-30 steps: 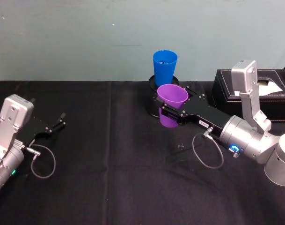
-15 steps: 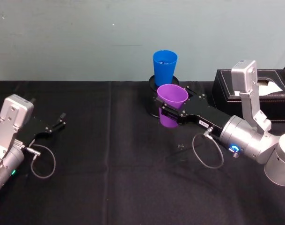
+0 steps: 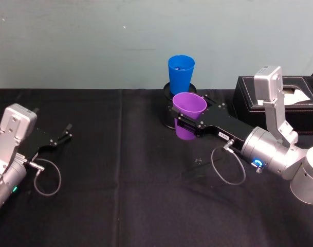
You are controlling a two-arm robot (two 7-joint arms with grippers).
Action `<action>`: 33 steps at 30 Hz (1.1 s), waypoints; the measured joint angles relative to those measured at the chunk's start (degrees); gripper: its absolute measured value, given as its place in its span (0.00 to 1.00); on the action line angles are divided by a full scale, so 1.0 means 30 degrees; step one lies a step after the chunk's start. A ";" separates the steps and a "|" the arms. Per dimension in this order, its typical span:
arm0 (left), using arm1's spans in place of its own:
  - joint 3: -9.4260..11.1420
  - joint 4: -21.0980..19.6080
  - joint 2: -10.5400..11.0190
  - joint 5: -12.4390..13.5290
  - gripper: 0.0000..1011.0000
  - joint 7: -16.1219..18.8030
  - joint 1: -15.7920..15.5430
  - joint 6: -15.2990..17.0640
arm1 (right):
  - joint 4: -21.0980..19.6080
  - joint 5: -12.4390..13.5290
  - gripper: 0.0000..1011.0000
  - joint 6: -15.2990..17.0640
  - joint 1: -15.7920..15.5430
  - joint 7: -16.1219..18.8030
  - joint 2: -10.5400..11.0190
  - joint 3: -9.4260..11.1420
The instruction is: Pick up one cup with a gripper and tap it against the other cup.
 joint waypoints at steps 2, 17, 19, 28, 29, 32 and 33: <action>0.0000 0.0000 0.0001 0.0001 0.99 0.0000 0.0000 0.0000 | 0.0000 0.0000 0.73 0.0001 0.0000 0.0000 0.0001 0.0000; 0.0000 -0.0001 0.0001 0.0001 0.99 -0.0001 0.0000 0.0000 | -0.0001 0.0000 0.73 0.0001 0.0000 0.0000 0.0000 0.0000; 0.0001 -0.0001 0.0001 0.0000 0.99 0.0000 0.0001 0.0000 | -0.0002 0.0000 0.73 0.0001 0.0000 0.0000 0.0000 -0.0001; 0.0000 0.0000 0.0001 0.0000 0.99 0.0000 0.0000 0.0000 | -0.0001 0.0000 0.73 0.0000 0.0000 0.0000 0.0000 0.0000; 0.0000 0.0001 0.0001 0.0000 0.99 0.0000 0.0001 0.0000 | -0.0001 0.0000 0.73 0.0001 0.0000 0.0000 0.0001 0.0000; -0.0001 -0.0001 0.0001 0.0000 0.99 0.0000 0.0000 0.0000 | -0.0001 0.0001 0.73 0.0001 0.0000 0.0000 0.0000 0.0000; -0.0001 0.0000 0.0001 0.0000 0.99 0.0000 -0.0001 -0.0001 | 0.0002 0.0002 0.73 0.0001 0.0007 0.0001 0.0000 -0.0005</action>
